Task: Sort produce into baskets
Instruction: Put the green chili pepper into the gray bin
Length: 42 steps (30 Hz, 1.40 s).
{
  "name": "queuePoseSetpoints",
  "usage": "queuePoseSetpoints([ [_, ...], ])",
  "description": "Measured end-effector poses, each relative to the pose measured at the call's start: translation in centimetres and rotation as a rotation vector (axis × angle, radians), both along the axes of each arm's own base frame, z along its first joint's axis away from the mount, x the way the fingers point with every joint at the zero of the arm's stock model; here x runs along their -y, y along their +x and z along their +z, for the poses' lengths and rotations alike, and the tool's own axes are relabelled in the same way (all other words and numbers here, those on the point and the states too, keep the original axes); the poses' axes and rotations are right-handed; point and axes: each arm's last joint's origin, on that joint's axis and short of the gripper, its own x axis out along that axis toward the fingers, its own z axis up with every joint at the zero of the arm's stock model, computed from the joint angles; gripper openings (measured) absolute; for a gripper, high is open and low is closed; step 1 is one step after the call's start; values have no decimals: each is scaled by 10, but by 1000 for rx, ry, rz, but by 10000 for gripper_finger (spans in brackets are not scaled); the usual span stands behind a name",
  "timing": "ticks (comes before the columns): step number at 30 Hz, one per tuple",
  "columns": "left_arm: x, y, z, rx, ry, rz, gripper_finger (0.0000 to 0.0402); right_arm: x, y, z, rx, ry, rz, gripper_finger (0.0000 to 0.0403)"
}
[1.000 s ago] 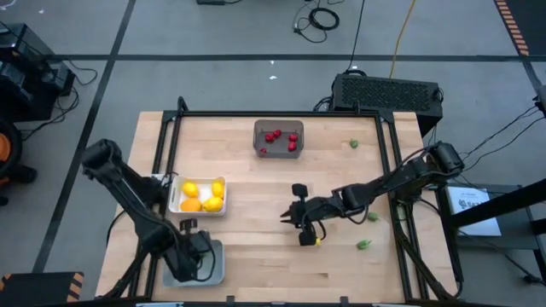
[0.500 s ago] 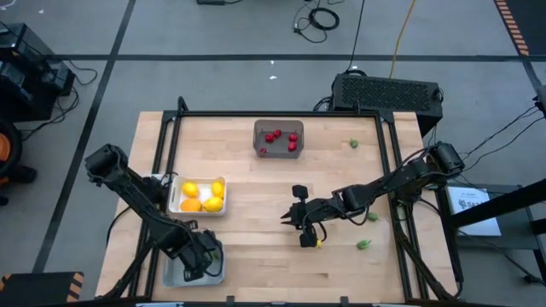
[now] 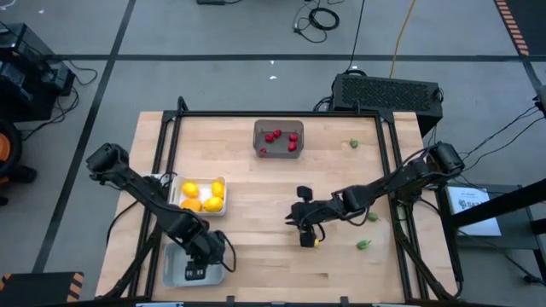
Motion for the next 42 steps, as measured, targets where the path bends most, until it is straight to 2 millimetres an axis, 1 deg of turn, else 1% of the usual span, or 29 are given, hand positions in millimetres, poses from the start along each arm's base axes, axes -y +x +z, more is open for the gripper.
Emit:
queuePoseSetpoints([
  [2, -1, 7, 10, 91, 16, -60, 235, -2, -8, -5, -113, 41, -33, 54],
  [3, -2, 12, 16, 158, 44, -99, 235, -2, -14, -6, -199, 65, -47, 54],
  [6, -6, 25, 26, 394, 195, -236, 235, -2, -28, -1, -454, 142, -154, 54],
  [8, -10, 33, 24, 532, 313, -336, 235, -4, -38, 4, -609, 161, -219, 54],
  [10, -17, 43, 21, 625, 379, -416, 235, -7, -44, 11, -703, 192, -237, 54],
  [12, -28, 55, 19, 709, 414, -445, 233, -11, -51, 16, -793, 224, -231, 54],
  [14, -39, 69, 19, 812, 424, -437, 227, -16, -57, 20, -872, 248, -202, 54],
  [17, -58, 87, 18, 976, 415, -409, 216, -23, -63, 22, -918, 239, -155, 55],
  [20, -78, 100, 16, 1116, 421, -322, 207, -31, -73, 22, -959, 169, -76, 61],
  [23, -96, 109, 13, 1184, 422, -257, 204, -39, -84, 21, -1002, 89, 18, 76],
  [26, -106, 118, 12, 1270, 408, -217, 203, -46, -91, 21, -1018, 48, 74, 99],
  [28, -109, 122, 6, 1297, 412, -201, 203, -50, -95, 21, -1031, 27, 100, 117],
  [30, -109, 129, -1, 1335, 421, -192, 203, -54, -98, 21, -1028, 15, 143, 136],
  [33, -109, 136, -15, 1336, 436, -210, 203, -59, -103, 19, -1018, -27, 205, 164],
  [38, -107, 142, -30, 1317, 430, -222, 203, -62, -114, 0, -1037, -59, 228, 198],
  [42, -107, 143, -32, 1315, 429, -222, 203, -65, -118, -15, -1010, -45, 248, 211],
])
